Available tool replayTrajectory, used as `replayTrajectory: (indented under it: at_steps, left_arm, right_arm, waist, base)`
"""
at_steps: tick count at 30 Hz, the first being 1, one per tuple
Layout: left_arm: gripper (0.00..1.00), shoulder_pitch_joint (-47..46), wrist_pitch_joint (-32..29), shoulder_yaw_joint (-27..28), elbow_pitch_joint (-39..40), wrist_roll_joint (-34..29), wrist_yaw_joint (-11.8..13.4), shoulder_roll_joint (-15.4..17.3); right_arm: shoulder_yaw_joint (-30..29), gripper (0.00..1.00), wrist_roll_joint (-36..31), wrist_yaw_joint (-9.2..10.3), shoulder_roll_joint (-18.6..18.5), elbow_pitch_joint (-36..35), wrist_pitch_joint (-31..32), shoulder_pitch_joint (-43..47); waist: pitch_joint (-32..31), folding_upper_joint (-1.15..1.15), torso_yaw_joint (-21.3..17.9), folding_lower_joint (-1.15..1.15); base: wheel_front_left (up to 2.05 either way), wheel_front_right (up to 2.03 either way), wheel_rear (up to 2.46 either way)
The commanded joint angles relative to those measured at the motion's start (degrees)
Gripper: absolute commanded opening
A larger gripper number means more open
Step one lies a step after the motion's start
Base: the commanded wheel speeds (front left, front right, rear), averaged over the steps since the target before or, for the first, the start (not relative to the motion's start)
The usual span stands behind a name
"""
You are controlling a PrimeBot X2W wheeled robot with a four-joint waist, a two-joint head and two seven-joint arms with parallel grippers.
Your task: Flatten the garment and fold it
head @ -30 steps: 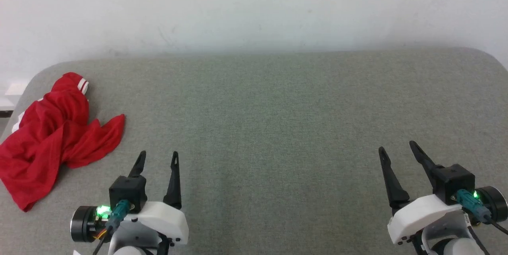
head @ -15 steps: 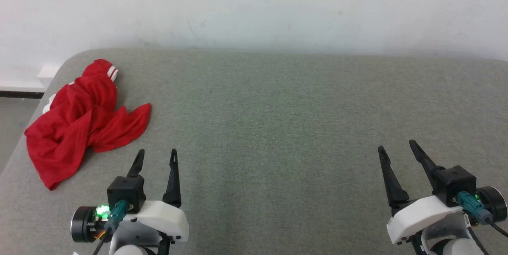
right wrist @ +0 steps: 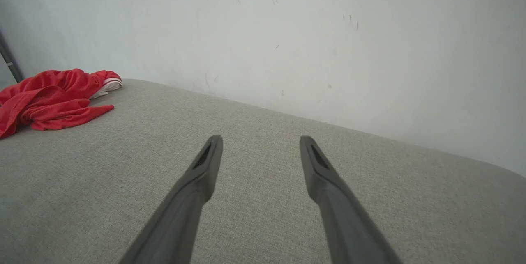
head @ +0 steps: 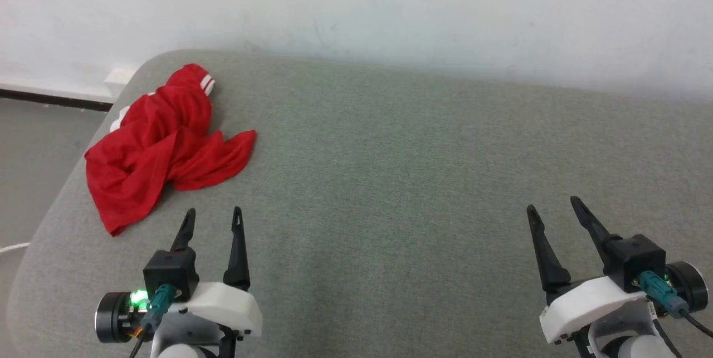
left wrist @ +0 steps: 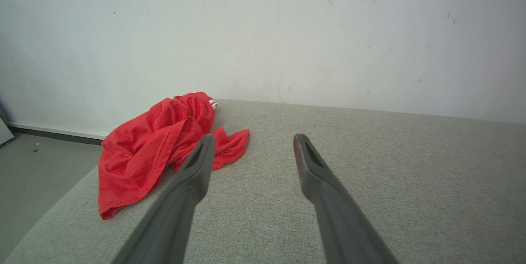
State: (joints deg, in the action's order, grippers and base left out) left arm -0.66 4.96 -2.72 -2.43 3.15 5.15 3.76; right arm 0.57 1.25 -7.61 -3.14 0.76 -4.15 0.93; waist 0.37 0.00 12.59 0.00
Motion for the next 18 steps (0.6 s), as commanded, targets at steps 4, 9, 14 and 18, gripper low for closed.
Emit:
replayTrajectory:
  at_steps: [4,9,14,18]
  left_arm:
    - [1.0,-0.53,0.84,-0.28,-0.29,0.59,0.74,0.4]
    - [1.0,-0.45,1.44,-0.39,-0.45,0.92,1.29,0.58]
    - [1.0,-0.35,2.04,-0.32,-0.57,1.35,1.85,0.72]
    - [1.0,-0.31,2.52,-0.31,-0.58,1.67,2.34,0.73]
  right_arm:
    - [0.33,1.0,0.46,0.05,0.1,0.11,-0.84,-0.24]
    - [0.75,1.0,0.57,0.05,0.11,0.13,-1.22,-0.36]
    - [1.21,1.0,0.71,0.06,0.12,0.17,-1.64,-0.5]
    - [1.46,1.0,0.77,0.06,0.13,0.14,-1.92,-0.64]
  waist:
    - [0.09,0.0,2.04,0.0]
    - [0.15,0.0,3.75,0.0]
    - [0.33,0.0,5.32,0.0]
    - [0.59,0.0,6.51,0.0]
  base:
    - [0.0,0.0,0.0]
    - [0.0,0.0,0.0]
    - [0.0,0.0,0.0]
    - [0.0,0.0,0.0]
